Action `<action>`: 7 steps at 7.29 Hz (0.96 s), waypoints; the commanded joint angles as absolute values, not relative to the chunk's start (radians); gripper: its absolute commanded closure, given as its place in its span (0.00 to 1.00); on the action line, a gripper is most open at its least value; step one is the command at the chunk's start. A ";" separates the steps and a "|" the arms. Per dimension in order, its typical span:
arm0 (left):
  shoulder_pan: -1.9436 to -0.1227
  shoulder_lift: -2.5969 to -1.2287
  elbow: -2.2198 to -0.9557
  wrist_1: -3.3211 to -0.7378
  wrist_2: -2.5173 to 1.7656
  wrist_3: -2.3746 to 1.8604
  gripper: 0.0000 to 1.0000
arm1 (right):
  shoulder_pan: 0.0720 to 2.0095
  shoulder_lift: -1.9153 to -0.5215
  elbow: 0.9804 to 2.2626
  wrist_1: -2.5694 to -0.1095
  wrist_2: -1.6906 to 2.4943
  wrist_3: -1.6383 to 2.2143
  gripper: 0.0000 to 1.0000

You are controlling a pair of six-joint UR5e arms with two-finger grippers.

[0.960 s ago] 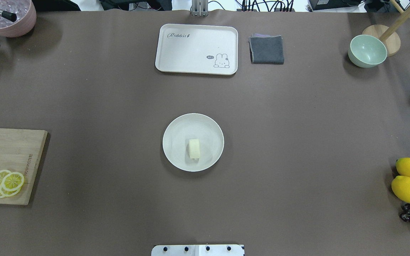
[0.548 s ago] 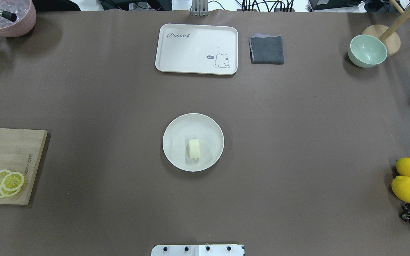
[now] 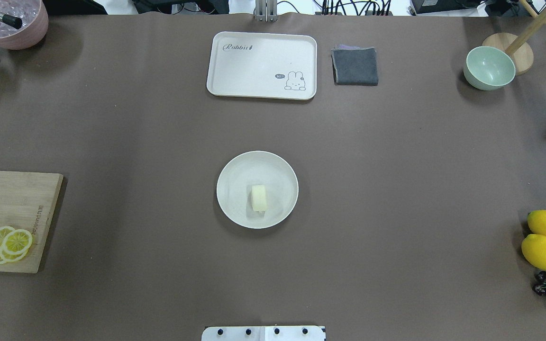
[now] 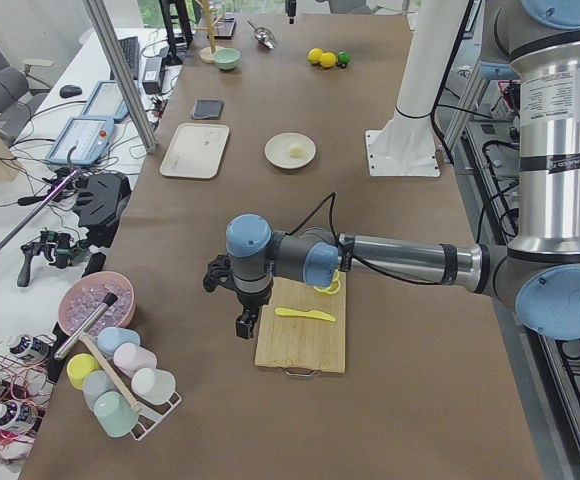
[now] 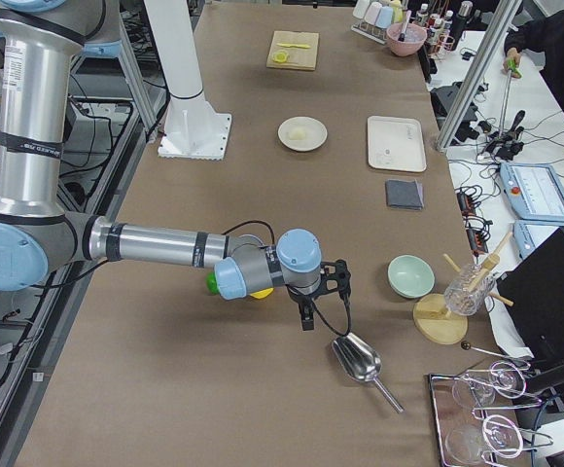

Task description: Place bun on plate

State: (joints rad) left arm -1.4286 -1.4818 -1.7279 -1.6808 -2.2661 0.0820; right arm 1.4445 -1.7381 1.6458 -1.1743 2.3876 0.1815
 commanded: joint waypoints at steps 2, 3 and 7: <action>-1.433 -1.480 -1.730 -1.681 -2.266 0.081 0.02 | 1.427 -1.740 1.652 -1.173 2.382 0.176 0.01; -1.434 -1.479 -1.720 -1.678 -2.266 0.081 0.02 | 1.413 -1.740 1.654 -1.173 2.382 0.163 0.01; -1.447 -1.482 -1.712 -1.686 -2.301 0.078 0.02 | 1.396 -1.744 1.658 -1.173 2.381 0.160 0.01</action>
